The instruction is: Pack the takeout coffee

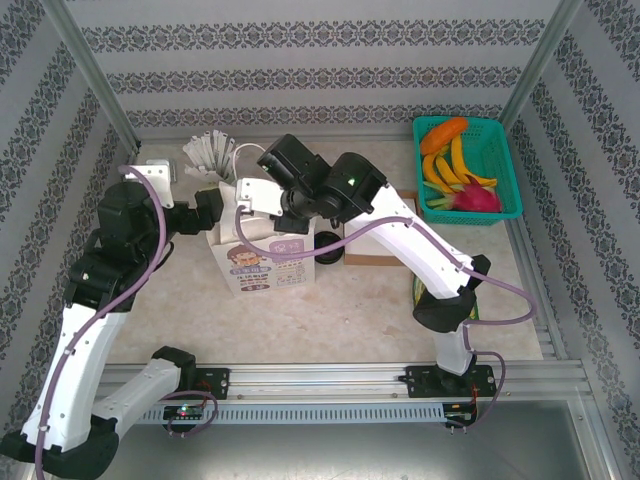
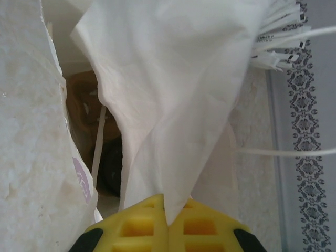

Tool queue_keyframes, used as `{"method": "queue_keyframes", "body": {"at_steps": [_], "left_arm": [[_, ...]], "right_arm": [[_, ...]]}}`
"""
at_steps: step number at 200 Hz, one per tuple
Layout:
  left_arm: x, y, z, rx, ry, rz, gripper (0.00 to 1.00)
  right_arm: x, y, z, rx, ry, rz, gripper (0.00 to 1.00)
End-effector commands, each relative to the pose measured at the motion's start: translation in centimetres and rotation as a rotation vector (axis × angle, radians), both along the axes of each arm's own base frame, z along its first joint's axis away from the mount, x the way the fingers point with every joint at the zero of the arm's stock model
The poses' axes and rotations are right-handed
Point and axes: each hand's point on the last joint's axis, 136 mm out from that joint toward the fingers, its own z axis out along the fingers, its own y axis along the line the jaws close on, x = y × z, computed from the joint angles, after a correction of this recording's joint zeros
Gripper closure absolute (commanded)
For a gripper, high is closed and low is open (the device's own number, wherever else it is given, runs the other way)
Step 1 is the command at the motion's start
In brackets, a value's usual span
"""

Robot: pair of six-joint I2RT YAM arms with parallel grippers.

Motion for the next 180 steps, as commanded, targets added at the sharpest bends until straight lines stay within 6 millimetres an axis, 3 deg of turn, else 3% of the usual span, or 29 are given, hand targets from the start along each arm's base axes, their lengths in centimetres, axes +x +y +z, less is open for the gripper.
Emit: {"method": "queue_keyframes", "body": {"at_steps": [1,30,79,96,115,139,162,168,180], "left_arm": [[-0.9,-1.7,1.6,0.011,-0.095,-0.132,0.0],[-2.5,-5.7,1.8,0.048,-0.185,-0.412,0.0],[-1.5,-7.3,0.7,0.129,-0.136,-0.54,0.15],[-1.1,-7.6,0.4,0.134,-0.116,-0.567,0.3],[-1.2,-7.9,0.2,0.127,-0.113,-0.599,0.55],[-1.1,-7.7,0.2,0.141,-0.124,-0.599,0.8],[-1.0,-7.6,0.0,0.174,-0.142,-0.607,0.99],[-1.0,-7.6,0.0,0.185,-0.149,-0.615,1.0],[-1.2,-7.8,-0.1,0.206,-0.169,-0.641,1.0]], "right_arm": [[-1.0,-0.8,0.8,0.026,0.036,0.02,1.0],[-2.5,1.0,-0.3,0.059,0.122,0.128,1.0],[-1.6,1.4,-0.3,0.065,0.1,0.132,1.0],[-1.6,1.3,-0.2,0.074,0.096,0.135,1.0],[-1.5,1.3,-0.1,0.086,0.091,0.128,1.0],[-1.5,0.8,1.1,0.143,0.096,0.111,1.0],[-1.4,0.2,2.9,0.246,0.139,0.083,0.69],[-1.2,0.1,3.3,0.273,0.153,0.074,0.63],[-0.8,-0.3,3.8,0.32,0.186,0.048,0.36]]}}
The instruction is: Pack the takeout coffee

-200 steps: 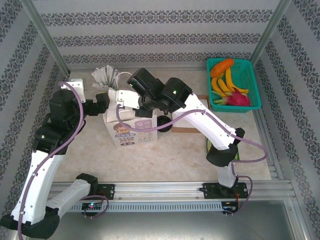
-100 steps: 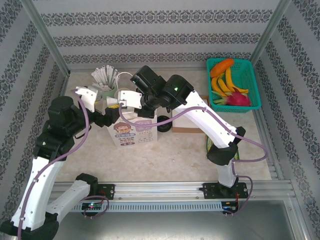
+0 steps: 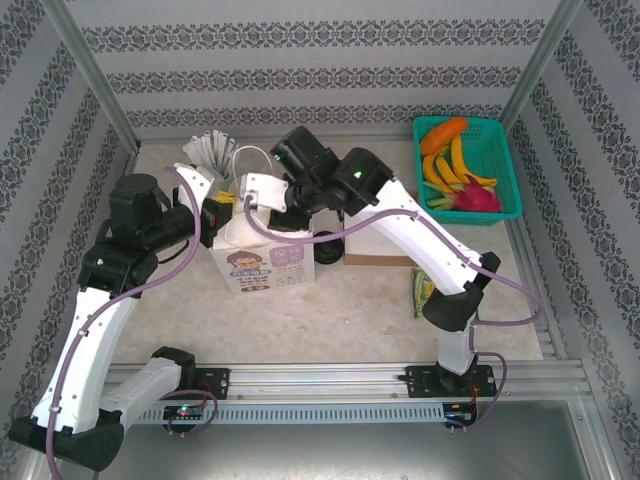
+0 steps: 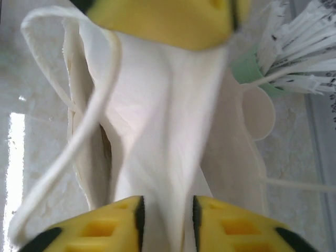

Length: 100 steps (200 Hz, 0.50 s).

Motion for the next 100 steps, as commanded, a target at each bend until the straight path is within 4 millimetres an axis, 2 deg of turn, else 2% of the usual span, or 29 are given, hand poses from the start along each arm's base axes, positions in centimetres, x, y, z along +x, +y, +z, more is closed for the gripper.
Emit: {"method": "queue_keyframes", "body": {"at_steps": [1,12,14,17,33,56,83,100], "left_arm": [[-0.6,-0.2,0.8,0.038,-0.083,-0.055,1.0],[-1.0,-0.6,0.8,0.05,-0.107,-0.098,1.0],[-1.1,-0.7,0.8,0.053,-0.112,-0.107,1.0],[-1.2,-0.8,0.8,0.056,-0.12,-0.118,1.0],[-2.0,-1.4,1.2,0.069,-0.162,-0.182,1.0],[-3.1,-2.4,1.5,0.079,-0.203,-0.283,1.0],[-3.3,-3.3,1.5,0.071,-0.209,-0.361,1.0],[-3.2,-3.5,1.5,0.074,-0.21,-0.376,1.0]], "right_arm": [[-0.2,-1.0,3.9,0.168,0.053,-0.037,0.33],[0.4,-1.5,4.0,0.201,0.092,-0.062,0.12],[0.6,-1.6,4.0,0.207,0.102,-0.066,0.04],[0.8,-1.7,4.0,0.217,0.116,-0.072,0.02],[1.0,-2.0,3.9,0.251,0.19,-0.055,0.02],[-0.1,-1.7,3.5,0.255,0.254,0.036,0.02],[-0.4,-0.8,2.3,0.244,0.298,0.093,0.05],[-0.3,-0.4,1.5,0.232,0.319,0.106,0.11]]}}
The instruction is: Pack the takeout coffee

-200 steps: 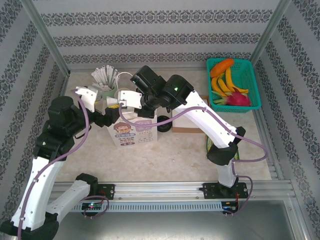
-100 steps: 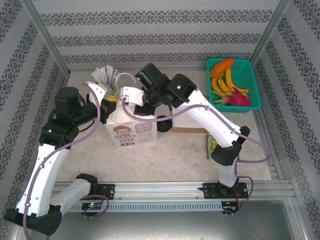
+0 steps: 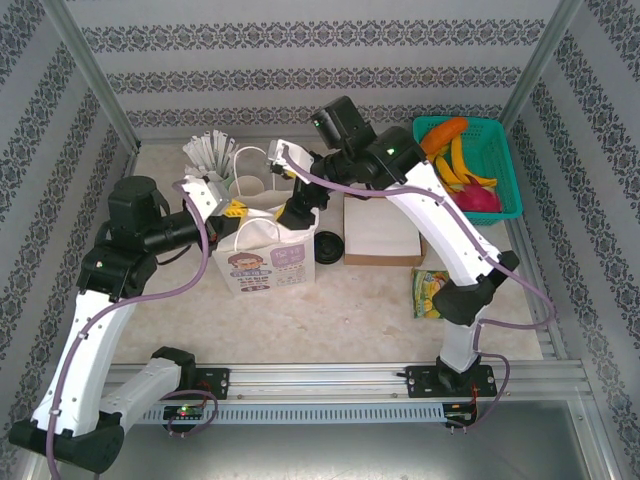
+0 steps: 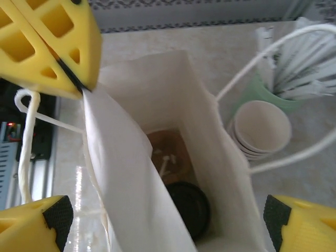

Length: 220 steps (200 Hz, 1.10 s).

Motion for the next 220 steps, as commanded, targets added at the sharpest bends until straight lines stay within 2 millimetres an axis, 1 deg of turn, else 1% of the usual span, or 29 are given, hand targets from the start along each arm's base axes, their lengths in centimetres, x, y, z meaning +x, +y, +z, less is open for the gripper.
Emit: {"method": "queue_keyframes", "body": {"at_steps": [1,19,51,76,84,98,105,113,121,129,135,139,147,152,161,175,178,186,196,208,220], "left_arm": [[-0.5,-0.7,1.0,0.006,-0.065,-0.089,1.0],[-0.2,-0.5,1.0,0.014,-0.076,-0.074,1.0],[-0.3,-0.3,1.4,0.012,-0.108,-0.062,1.0],[0.3,0.0,1.8,0.005,-0.14,-0.03,1.0],[0.3,0.0,1.8,0.004,-0.138,-0.031,1.0],[0.2,-0.1,1.6,0.001,-0.123,-0.044,1.0],[0.1,-0.2,1.5,0.001,-0.114,-0.05,0.98],[0.0,-0.2,1.3,0.0,-0.102,-0.05,0.94],[0.0,-0.1,1.3,-0.003,-0.092,-0.04,0.9],[0.0,0.1,1.4,-0.015,-0.079,-0.015,0.77],[0.0,0.3,1.5,-0.027,-0.067,0.006,0.63],[0.0,0.5,1.7,-0.038,-0.061,0.028,0.52],[0.5,1.2,1.9,-0.065,-0.047,0.095,0.45],[0.8,1.8,2.2,-0.088,-0.041,0.153,0.39],[1.6,3.3,2.6,-0.142,-0.018,0.279,0.23],[2.9,6.8,3.1,-0.245,0.029,0.544,0.02],[3.1,7.7,3.1,-0.269,0.047,0.608,0.0],[3.3,10.1,2.9,-0.326,0.102,0.768,0.0],[2.9,12.2,2.3,-0.356,0.187,0.919,0.0],[2.5,13.9,1.1,-0.373,0.296,1.06,0.0],[2.2,15.2,-0.4,-0.362,0.378,1.173,0.0]], "right_arm": [[-1.3,1.2,-0.7,0.018,0.063,0.096,0.11],[-1.8,1.4,-1.2,0.022,0.111,0.128,0.15],[-2.3,1.3,-2.3,0.013,0.208,0.155,0.16],[-3.0,1.2,-2.9,-0.004,0.268,0.169,0.17],[-3.0,1.2,-2.9,-0.005,0.272,0.164,0.26],[-2.6,1.3,-2.8,0.001,0.263,0.144,0.47],[-2.3,1.4,-2.6,0.004,0.254,0.122,0.57],[-1.8,1.4,-2.4,0.004,0.246,0.097,0.65],[-1.5,1.4,-2.4,-0.001,0.241,0.077,0.73],[-1.3,1.4,-2.3,-0.006,0.235,0.056,0.78],[-1.2,1.3,-2.3,-0.008,0.234,0.048,0.83],[-1.2,1.3,-2.3,-0.009,0.235,0.042,0.86],[-1.2,1.3,-2.5,-0.016,0.243,0.034,0.92],[-1.3,1.2,-2.6,-0.021,0.247,0.032,0.94],[-1.4,1.1,-3.1,-0.041,0.252,0.026,0.97],[-1.8,1.1,-4.0,-0.08,0.258,0.028,0.97],[-1.8,1.1,-4.3,-0.088,0.26,0.027,0.97],[-1.8,1.1,-4.8,-0.109,0.264,0.023,0.97],[-1.7,1.3,-5.5,-0.139,0.266,0.01,0.97],[-1.8,1.5,-6.2,-0.159,0.279,0.01,0.97],[-2.1,1.7,-6.5,-0.168,0.287,0.019,0.97]]}}
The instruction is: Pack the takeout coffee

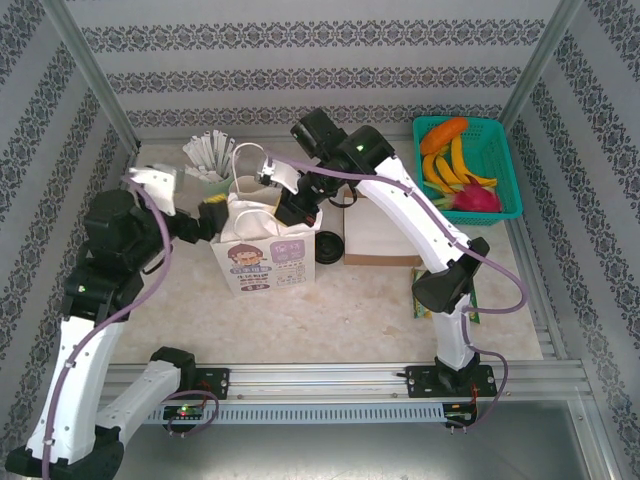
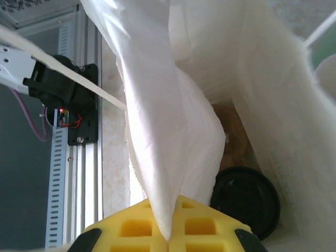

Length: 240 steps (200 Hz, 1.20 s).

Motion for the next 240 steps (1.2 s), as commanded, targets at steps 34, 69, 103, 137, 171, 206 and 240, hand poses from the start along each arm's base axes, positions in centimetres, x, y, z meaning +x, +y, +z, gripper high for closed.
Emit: {"method": "queue_keyframes", "body": {"at_steps": [34,69,103,137,171,206,240], "left_arm": [[-0.9,8.7,-6.1,-0.109,0.304,0.621,0.0],[-0.7,9.7,-8.7,-0.055,0.386,0.702,0.0],[-0.3,9.5,-10.7,-0.036,0.472,0.714,0.0],[-0.3,9.1,-11.9,-0.058,0.489,0.705,0.0],[-0.6,8.9,-12.7,-0.076,0.517,0.708,0.01],[-1.0,9.2,-12.3,-0.093,0.481,0.722,0.0],[-0.9,9.1,-12.7,-0.084,0.498,0.718,0.01]], "right_arm": [[-1.1,1.2,-2.3,-0.058,0.034,0.058,0.97],[-0.6,2.3,-3.0,-0.043,0.012,0.106,0.96],[-0.2,3.1,-4.7,-0.082,-0.004,0.117,0.96],[0.7,3.5,-6.5,-0.141,-0.043,0.095,0.93],[1.3,4.0,-8.5,-0.19,-0.061,0.093,0.9],[1.4,4.4,-9.5,-0.213,-0.085,0.112,0.86],[1.7,4.2,-9.6,-0.22,-0.092,0.115,0.72]]}}
